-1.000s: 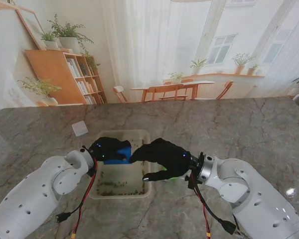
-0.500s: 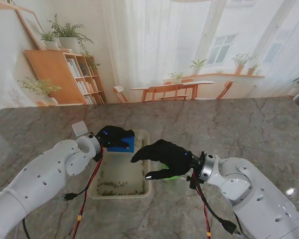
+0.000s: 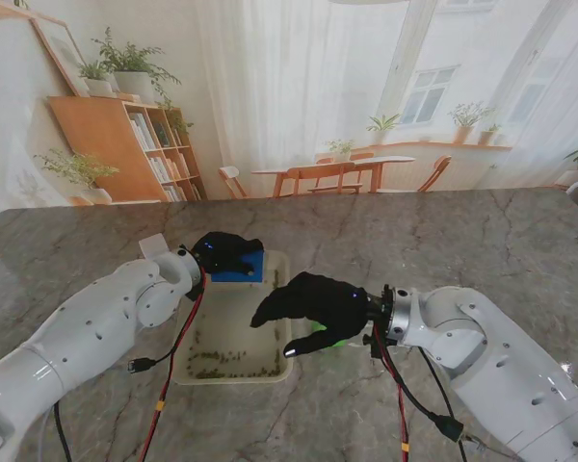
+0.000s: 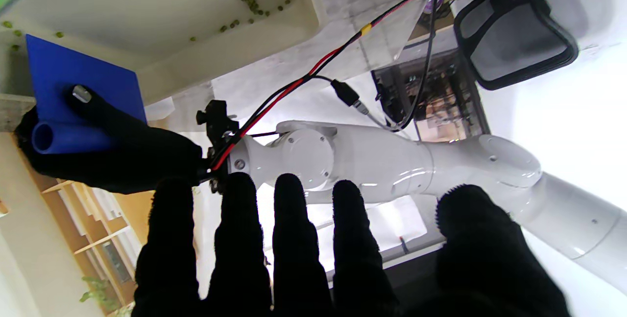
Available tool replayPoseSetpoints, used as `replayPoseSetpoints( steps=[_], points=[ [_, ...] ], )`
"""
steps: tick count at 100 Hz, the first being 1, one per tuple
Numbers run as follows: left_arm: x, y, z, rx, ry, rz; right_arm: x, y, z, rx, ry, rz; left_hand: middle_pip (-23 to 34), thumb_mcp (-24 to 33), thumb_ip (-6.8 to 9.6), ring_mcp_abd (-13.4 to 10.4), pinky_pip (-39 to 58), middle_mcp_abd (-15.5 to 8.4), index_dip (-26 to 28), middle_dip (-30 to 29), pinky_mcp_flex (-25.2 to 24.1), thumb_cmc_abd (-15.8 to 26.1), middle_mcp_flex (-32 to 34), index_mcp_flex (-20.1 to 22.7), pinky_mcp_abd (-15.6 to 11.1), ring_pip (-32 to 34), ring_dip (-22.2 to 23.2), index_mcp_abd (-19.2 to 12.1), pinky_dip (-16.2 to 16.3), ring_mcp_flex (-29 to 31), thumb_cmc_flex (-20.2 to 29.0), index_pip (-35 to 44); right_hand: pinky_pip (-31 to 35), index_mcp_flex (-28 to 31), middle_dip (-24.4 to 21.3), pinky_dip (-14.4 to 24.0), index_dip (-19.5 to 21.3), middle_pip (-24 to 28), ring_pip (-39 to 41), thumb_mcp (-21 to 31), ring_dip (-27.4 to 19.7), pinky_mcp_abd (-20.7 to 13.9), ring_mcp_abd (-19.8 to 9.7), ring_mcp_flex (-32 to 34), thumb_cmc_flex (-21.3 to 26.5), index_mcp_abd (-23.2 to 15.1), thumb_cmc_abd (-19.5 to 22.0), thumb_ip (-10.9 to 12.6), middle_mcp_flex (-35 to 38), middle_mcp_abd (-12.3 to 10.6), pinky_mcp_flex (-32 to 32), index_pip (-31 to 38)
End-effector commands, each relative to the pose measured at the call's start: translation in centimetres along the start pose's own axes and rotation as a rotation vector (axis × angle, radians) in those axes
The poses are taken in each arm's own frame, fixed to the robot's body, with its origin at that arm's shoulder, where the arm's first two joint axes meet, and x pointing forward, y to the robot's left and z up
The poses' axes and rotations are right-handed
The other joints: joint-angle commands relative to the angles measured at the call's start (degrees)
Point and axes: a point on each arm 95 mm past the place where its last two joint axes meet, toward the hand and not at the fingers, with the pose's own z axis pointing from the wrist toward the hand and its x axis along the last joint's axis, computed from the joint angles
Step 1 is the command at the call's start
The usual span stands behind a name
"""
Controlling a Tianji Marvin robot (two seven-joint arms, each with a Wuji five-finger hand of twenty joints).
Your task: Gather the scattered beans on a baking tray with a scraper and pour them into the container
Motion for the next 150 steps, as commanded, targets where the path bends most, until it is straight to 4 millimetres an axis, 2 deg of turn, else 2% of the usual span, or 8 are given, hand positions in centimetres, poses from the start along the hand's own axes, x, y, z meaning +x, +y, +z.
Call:
replayPoseSetpoints(
  steps=[1, 31, 52, 88, 117, 150],
  points=[
    [0.1, -0.2, 0.4, 0.008, -0.010, -0.002, -0.3, 0.3, -0.1, 0.024, 0.015, -0.002, 0.6, 4.2, 3.17, -6.5, 2.3, 0.9, 1.1, 1.1, 0.0, 2.5, -1.4, -1.5, -5.1, 4.3, 1.5, -0.8, -0.4, -0.3, 6.1, 1.9, -0.9, -1.5, -0.9, -0.7, -0.2, -1.5, -0.8, -0.7, -0.7, -1.2, 0.0, -0.2, 0.2, -0.1, 2.4, 1.8, -0.4, -0.2, -0.2, -0.8],
    [0.1, 0.4, 0.7, 0.019, -0.052, -0.027, -0.5, 0.7, 0.1, 0.086, 0.054, -0.045, 1.7, 4.2, 3.17, -7.2, 2.5, 1.5, 1.3, 2.0, 0.3, 2.7, -2.2, -2.1, -5.7, 4.9, 1.6, 0.0, -0.7, -0.4, 6.4, 2.1, -0.9, -2.2, -0.9, -0.7, -0.2, -1.5, -0.8, -0.8, -0.7, -1.3, -0.1, -0.5, 0.2, 0.2, 2.9, 1.8, -0.9, -0.2, -0.3, -1.0],
    [0.6, 1.3, 0.6, 0.018, -0.042, -0.050, -0.6, 1.1, -0.4, 0.089, 0.005, -0.069, 3.3, 4.1, 3.16, -8.0, 2.5, 1.9, 1.4, 2.8, 0.8, 2.6, -2.3, -2.0, -6.4, 5.4, 1.7, 0.3, -0.9, 0.0, 6.6, 2.4, -0.8, -2.0, -0.8, -0.6, 0.0, -1.4, -0.7, -0.9, -0.6, -1.2, -0.1, -0.4, 0.4, 0.2, 2.8, 1.8, -0.8, -0.2, -0.3, -0.9],
    [2.2, 2.7, -0.2, 0.007, 0.001, -0.113, -0.8, 1.0, -0.8, 0.051, -0.072, -0.084, 4.4, 4.1, 3.12, -8.2, 2.6, 1.8, 1.3, 2.5, 1.3, 2.3, -2.0, -1.4, -6.5, 5.4, 1.6, 0.1, -1.0, 0.5, 6.5, 2.4, -0.7, -1.9, -0.8, -0.6, 0.0, -1.4, -0.6, -1.0, -0.6, -1.2, -0.1, -0.3, 0.5, 0.1, 2.7, 1.8, -0.6, -0.2, -0.2, -0.9],
    [3.6, 3.7, -1.4, -0.006, 0.003, -0.195, -0.4, 0.7, -1.2, 0.038, -0.099, -0.078, 4.7, 4.0, 3.08, -8.1, 2.5, 1.9, 1.1, 2.1, 1.9, 1.8, -1.2, -0.7, -6.4, 5.2, 1.3, 0.2, -1.1, 1.1, 6.5, 2.3, -0.7, -1.7, -0.8, -0.7, 0.0, -1.4, -0.7, -1.1, -0.7, -1.2, -0.1, -0.3, 0.5, 0.0, 2.7, 1.8, -0.5, -0.2, -0.1, -0.9],
    [5.3, 4.9, -3.9, -0.019, 0.000, -0.241, -0.2, 0.3, -1.3, 0.014, -0.123, -0.077, 4.8, 4.0, 3.03, -7.7, 2.4, 1.9, 1.2, 1.8, 2.1, 1.6, -1.0, -0.3, -6.1, 4.8, 1.2, 0.1, -1.0, 1.4, 6.3, 2.1, -0.7, -1.6, -0.9, -0.7, 0.0, -1.4, -0.6, -1.1, -0.7, -1.2, -0.1, 0.0, 0.5, 0.0, 2.5, 1.8, -0.3, -0.3, 0.0, -0.8]
  ],
)
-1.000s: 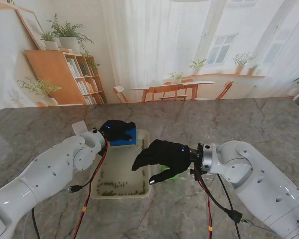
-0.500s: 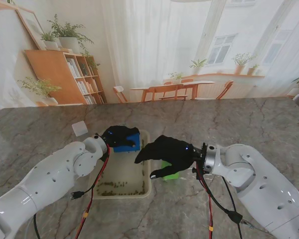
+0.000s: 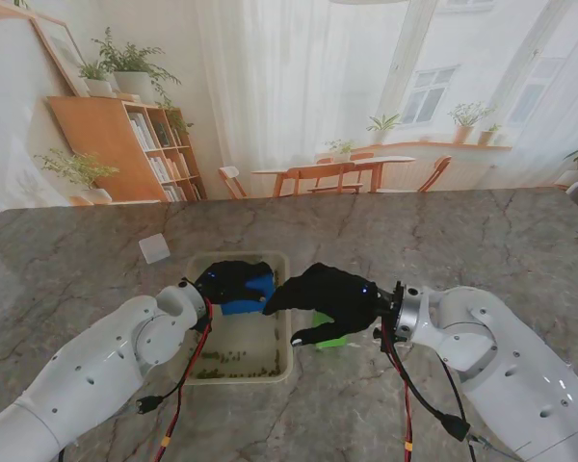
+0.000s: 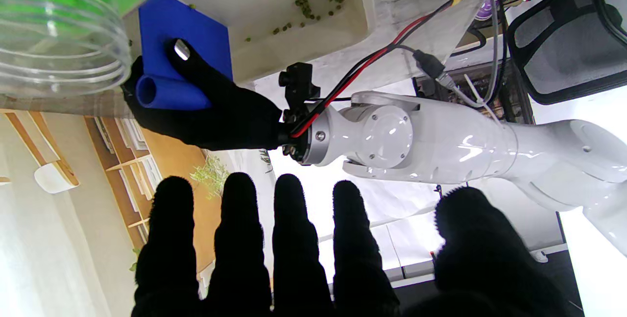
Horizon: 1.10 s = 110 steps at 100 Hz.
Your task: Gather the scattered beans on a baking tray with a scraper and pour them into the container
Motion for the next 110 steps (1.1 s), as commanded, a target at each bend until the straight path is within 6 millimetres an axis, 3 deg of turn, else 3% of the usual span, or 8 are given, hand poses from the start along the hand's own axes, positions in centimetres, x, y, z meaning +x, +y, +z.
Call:
replayPoseSetpoints(
  steps=[1, 49, 110],
  points=[
    [0.2, 2.1, -1.1, -0.047, -0.007, -0.005, 0.2, -0.4, 0.0, 0.006, -0.005, 0.005, 0.9, 3.9, 3.02, -6.9, 2.3, 1.8, 0.6, -0.2, 1.1, 1.6, 0.2, 0.2, -5.1, 3.1, 0.7, -0.7, -1.0, 1.4, 5.7, 1.5, -0.6, -1.6, -0.8, -0.7, 0.0, -1.4, -0.6, -1.1, -0.7, -1.1, -0.1, -0.1, 0.4, -0.1, 1.8, 1.8, -0.3, -0.3, 0.0, -0.8],
    [2.2, 4.6, -3.8, -0.065, -0.025, -0.069, 0.6, -0.5, -0.7, -0.047, -0.112, -0.004, 1.0, 4.0, 3.01, -7.0, 2.3, 2.0, 0.6, -0.2, 1.6, 1.3, 0.7, 0.8, -5.2, 3.0, 0.7, -0.6, -0.8, 1.9, 5.7, 1.3, -0.6, -1.2, -0.8, -0.8, -0.1, -1.3, -0.6, -1.0, -0.6, -0.9, -0.2, 0.5, 0.5, -0.3, 1.4, 1.8, 0.3, -0.5, 0.3, -0.7],
    [4.7, 6.2, -4.7, -0.077, 0.013, -0.121, 0.8, -0.4, -2.4, -0.095, -0.238, -0.012, 1.3, 4.0, 2.99, -7.1, 2.4, 2.3, 0.9, -0.2, 2.3, 1.1, 1.0, 1.3, -5.5, 3.0, 0.8, -0.3, -0.7, 2.4, 5.8, 1.0, -0.6, -0.6, -0.9, -0.8, -0.4, -1.3, -0.6, -0.4, -0.6, -0.8, -0.2, 1.0, 0.5, -0.5, 0.6, 1.8, 0.9, -0.5, 0.6, -0.7]
  ],
)
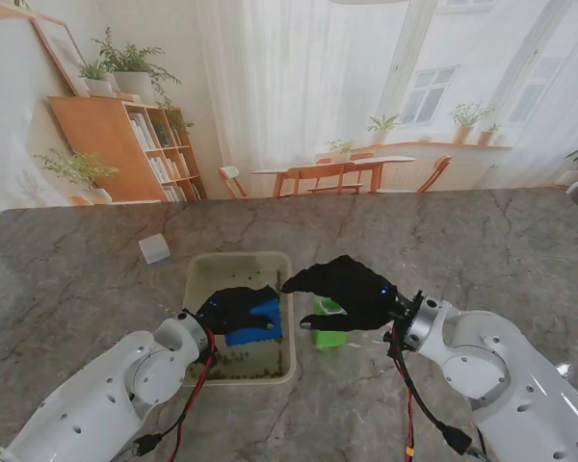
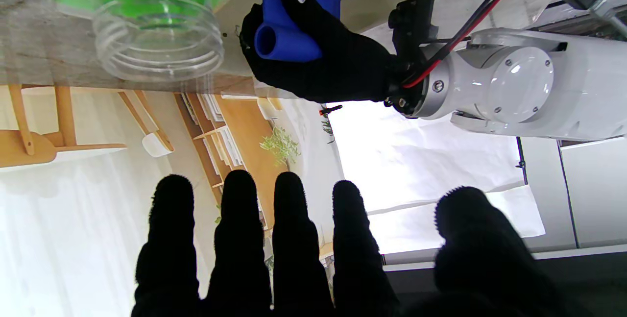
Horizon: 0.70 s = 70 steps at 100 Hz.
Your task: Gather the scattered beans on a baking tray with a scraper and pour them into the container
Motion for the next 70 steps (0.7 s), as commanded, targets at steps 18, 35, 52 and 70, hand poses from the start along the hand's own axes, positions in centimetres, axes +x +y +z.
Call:
replayPoseSetpoints(
  steps=[18, 35, 52, 70],
  points=[
    [0.7, 3.8, -1.8, -0.110, 0.014, -0.030, 0.1, -0.1, -0.6, -0.002, -0.029, -0.003, 0.9, 4.0, 2.99, -7.0, 2.5, 1.6, 1.0, -0.2, 1.4, 1.6, 1.7, 1.3, -5.5, 1.4, 0.5, -1.3, -0.7, 2.3, 5.7, 0.9, -0.6, -0.6, -0.9, -0.8, -0.4, -1.3, -0.6, -0.2, -0.6, -0.7, -0.1, 0.1, 0.4, -0.5, 0.6, 1.8, 0.1, -0.5, 0.0, -0.7],
    [1.0, 4.3, -2.4, -0.130, 0.027, -0.036, 0.1, -0.1, -0.8, -0.008, -0.047, -0.002, 0.9, 4.0, 2.98, -7.1, 2.6, 1.5, 1.1, -0.2, 1.7, 1.5, 1.8, 1.4, -5.6, 1.5, 0.5, -1.4, -0.6, 2.5, 5.7, 0.8, -0.6, -0.4, -1.0, -0.8, -0.5, -1.3, -0.6, -0.1, -0.6, -0.6, -0.1, 0.2, 0.3, -0.6, 0.4, 1.8, 0.2, -0.5, 0.1, -0.6],
    [1.2, 4.9, -3.0, -0.150, 0.028, -0.048, 0.2, 0.1, -1.0, -0.009, -0.054, -0.002, 1.0, 4.0, 2.97, -7.1, 2.7, 1.6, 1.1, -0.3, 2.1, 1.3, 2.1, 1.7, -5.8, 1.5, 0.5, -1.4, -0.6, 2.9, 5.7, 0.8, -0.6, -0.4, -1.0, -0.8, -0.5, -1.2, -0.6, 0.0, -0.6, -0.6, -0.1, 0.2, 0.2, -0.5, 0.4, 1.8, 0.3, -0.5, 0.1, -0.7],
    [1.5, 5.3, -3.8, -0.163, 0.024, -0.057, 0.3, 0.0, -1.1, -0.012, -0.060, 0.001, 1.1, 4.1, 2.97, -7.4, 3.0, 1.8, 1.1, -0.3, 2.8, 1.2, 2.4, 2.1, -6.0, 1.7, 0.6, -1.2, -0.5, 3.5, 5.8, 0.7, -0.6, -0.4, -1.0, -0.8, -0.6, -1.3, -0.6, 0.2, -0.6, -0.7, -0.1, 0.3, 0.2, -0.6, 0.3, 1.8, 0.3, -0.5, 0.1, -0.6]
  ],
)
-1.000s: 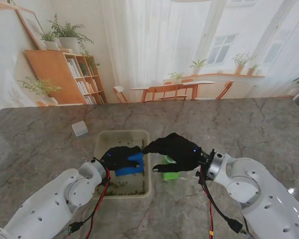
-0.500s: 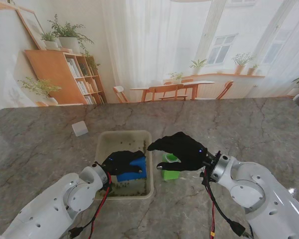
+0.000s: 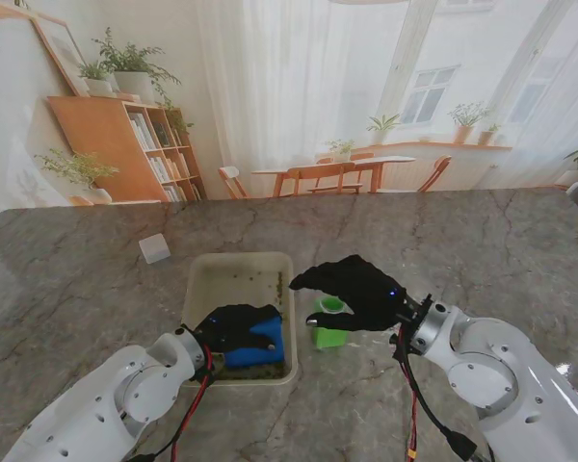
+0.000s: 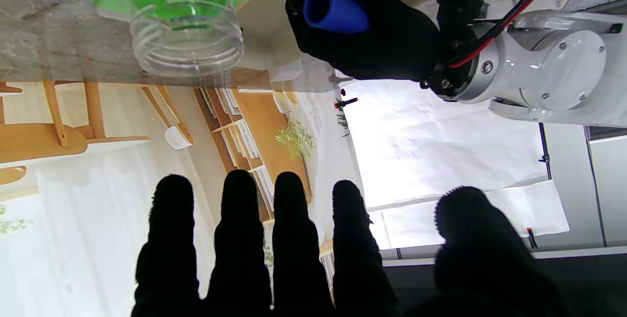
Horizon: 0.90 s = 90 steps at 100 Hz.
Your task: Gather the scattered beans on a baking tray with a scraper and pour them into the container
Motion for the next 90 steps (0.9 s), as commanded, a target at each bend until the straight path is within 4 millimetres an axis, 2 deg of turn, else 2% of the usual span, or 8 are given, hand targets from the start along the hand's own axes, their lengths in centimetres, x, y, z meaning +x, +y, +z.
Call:
replayPoseSetpoints(
  steps=[1, 33, 73, 90],
  points=[
    [0.0, 4.1, -1.5, -0.104, -0.019, -0.028, 0.1, -0.2, -0.1, 0.011, -0.004, 0.005, 0.9, 6.2, 3.02, -7.4, 2.9, 0.9, 1.1, -0.3, 1.4, 1.2, 2.3, 2.1, -6.0, 1.4, 0.6, -2.6, -0.5, 2.5, 6.7, 0.8, -0.6, -0.4, -1.0, -0.8, -0.6, -1.3, -0.7, 0.2, -0.6, -0.7, -0.1, 0.2, 0.1, -0.7, 0.4, 1.8, 0.3, -0.5, 0.0, -0.6],
    [0.3, 3.6, -2.3, -0.080, -0.025, 0.003, 0.3, -0.3, 0.0, 0.011, -0.009, 0.017, 0.6, 6.4, 3.05, -7.2, 3.0, 1.0, 1.3, -0.4, 2.0, 1.6, 1.9, 1.8, -6.4, 1.2, 0.6, -2.3, -0.7, 2.2, 6.9, 0.5, -0.6, -0.4, -1.0, -0.8, -0.6, -1.3, -0.7, 0.3, -0.6, -0.6, -0.1, 0.3, 0.1, -0.6, 0.2, 1.8, 0.3, -0.5, 0.1, -0.6],
    [-0.3, -2.6, -1.3, 0.091, -0.037, 0.156, 0.3, -0.5, 0.0, 0.021, -0.015, 0.031, 0.4, 6.1, 2.89, -7.4, 1.7, 0.7, 2.1, -0.2, 1.6, 3.1, 0.6, 0.4, -6.6, 0.3, 0.5, -1.9, -1.2, 1.4, 7.3, 0.8, -0.6, -0.4, -1.0, -0.8, -0.7, -1.3, -0.7, 0.4, -0.6, -0.6, -0.1, 0.2, 0.0, -0.6, 0.2, 1.7, 0.3, -0.5, 0.1, -0.6],
    [-1.1, -5.1, -0.6, 0.122, -0.035, 0.224, 0.2, -0.8, -0.3, 0.025, -0.025, 0.040, 0.5, 6.1, 2.93, -7.4, 1.4, 0.6, 2.1, -0.3, 1.3, 3.3, 0.4, 0.1, -6.5, 0.1, 0.6, -2.0, -1.1, 1.2, 7.3, 0.8, -0.6, -0.5, -1.0, -0.8, -0.7, -1.3, -0.7, 0.5, -0.6, -0.6, -0.1, 0.3, -0.1, -0.6, 0.2, 1.7, 0.3, -0.5, 0.1, -0.6]
  ],
)
